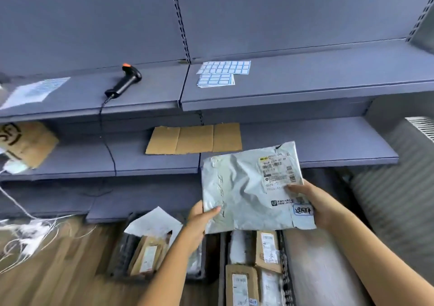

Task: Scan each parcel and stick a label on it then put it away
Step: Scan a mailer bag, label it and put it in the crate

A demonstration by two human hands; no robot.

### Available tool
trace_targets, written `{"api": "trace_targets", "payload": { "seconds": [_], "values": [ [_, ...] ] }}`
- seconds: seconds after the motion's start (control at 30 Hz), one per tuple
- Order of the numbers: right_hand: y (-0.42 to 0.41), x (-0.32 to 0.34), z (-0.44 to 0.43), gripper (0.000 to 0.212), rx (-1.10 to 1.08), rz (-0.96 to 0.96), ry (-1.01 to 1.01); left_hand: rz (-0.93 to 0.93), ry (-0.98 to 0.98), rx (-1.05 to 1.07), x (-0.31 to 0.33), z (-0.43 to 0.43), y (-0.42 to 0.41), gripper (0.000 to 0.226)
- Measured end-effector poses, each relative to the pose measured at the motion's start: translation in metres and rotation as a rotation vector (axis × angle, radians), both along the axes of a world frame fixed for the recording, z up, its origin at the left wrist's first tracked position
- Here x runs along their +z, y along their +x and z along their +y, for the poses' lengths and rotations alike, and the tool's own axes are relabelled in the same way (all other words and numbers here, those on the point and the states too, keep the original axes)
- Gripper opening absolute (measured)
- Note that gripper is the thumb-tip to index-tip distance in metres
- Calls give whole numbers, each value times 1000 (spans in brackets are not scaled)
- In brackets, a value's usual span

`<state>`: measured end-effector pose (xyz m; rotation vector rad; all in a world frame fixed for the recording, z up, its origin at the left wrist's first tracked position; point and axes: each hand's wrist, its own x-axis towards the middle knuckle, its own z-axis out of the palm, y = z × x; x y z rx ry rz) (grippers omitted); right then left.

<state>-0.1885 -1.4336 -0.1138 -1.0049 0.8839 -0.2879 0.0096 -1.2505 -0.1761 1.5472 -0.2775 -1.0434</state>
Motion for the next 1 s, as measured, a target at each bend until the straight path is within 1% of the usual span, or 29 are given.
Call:
{"api": "trace_targets", "payload": {
  "seconds": [0.13, 0.23, 0.3, 0.4, 0.5, 0.53, 0.57, 0.63, 0.7, 0.77, 0.87, 1.0],
  "values": [
    [-2, -30, -17, 23, 90, 77, 0, -51, 69, 63, -23, 2, -9, 26],
    [-6, -60, -25, 23, 10, 188, -68, -85, 137, 167, -56, -2, -6, 30],
    [-10, -89, -28, 20, -87, 270, -93, -51, 176, 242, -88, -6, -7, 32],
    [-13, -139, -25, 17, -101, 361, -67, 24, 249, 312, -146, -10, -13, 32],
    [-12, -196, -16, 17, -87, 437, -27, 93, 325, 318, -212, -15, -19, 32],
    [-11, -226, -13, 16, -88, 451, -24, 108, 354, 309, -245, -17, -21, 31],
    [-12, -242, -8, 14, -97, 464, -49, 120, 377, 295, -262, -17, -22, 31],
    [-15, -286, 0, 11, -122, 529, -163, 150, 400, 274, -307, -20, -22, 34],
    [-22, -330, 6, 10, -150, 593, -214, 152, 416, 254, -351, -25, -21, 36],
    [-31, -377, 11, 11, -168, 643, -182, 134, 438, 238, -391, -31, -20, 34],
    [-41, -434, 25, 13, -106, 704, -120, 136, 424, 212, -442, -35, -18, 37],
    [-40, -479, 45, 14, -19, 719, -89, 130, 433, 214, -488, -39, -15, 39]
  ]
}}
